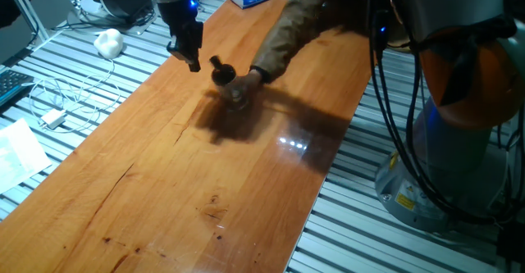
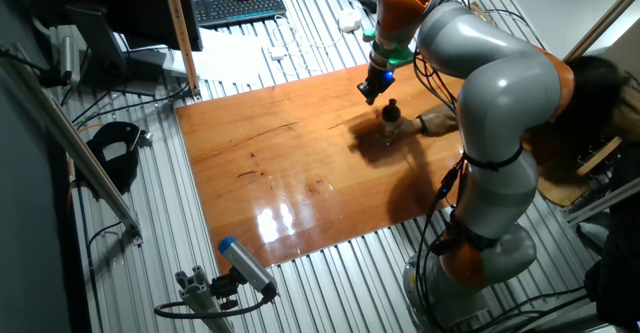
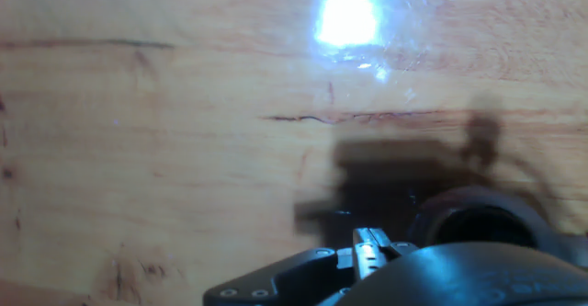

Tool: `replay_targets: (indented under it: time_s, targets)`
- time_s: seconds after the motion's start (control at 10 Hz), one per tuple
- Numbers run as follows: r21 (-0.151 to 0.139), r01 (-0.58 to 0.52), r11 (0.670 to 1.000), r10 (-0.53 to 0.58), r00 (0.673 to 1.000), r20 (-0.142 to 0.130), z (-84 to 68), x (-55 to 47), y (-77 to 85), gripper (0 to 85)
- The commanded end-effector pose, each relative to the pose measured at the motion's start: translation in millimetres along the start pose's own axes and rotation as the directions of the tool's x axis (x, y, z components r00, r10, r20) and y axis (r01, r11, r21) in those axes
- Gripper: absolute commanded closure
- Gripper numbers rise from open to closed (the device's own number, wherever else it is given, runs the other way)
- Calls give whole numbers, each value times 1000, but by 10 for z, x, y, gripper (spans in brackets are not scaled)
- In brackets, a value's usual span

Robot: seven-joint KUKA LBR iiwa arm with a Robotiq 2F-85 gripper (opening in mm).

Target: Screw the lid onto the jar

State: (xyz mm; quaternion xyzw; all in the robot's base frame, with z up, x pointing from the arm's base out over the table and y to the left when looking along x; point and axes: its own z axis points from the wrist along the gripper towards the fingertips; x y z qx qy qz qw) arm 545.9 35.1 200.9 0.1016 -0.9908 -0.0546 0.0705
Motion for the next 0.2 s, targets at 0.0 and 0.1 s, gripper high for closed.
replay_targets:
  time_s: [0.0,0.1]
  targets:
    - [-1,4,1000,-4,1000,-5,4,10,0,850]
    - [2,-3,1000,3,1000,-1,17,20,17,850]
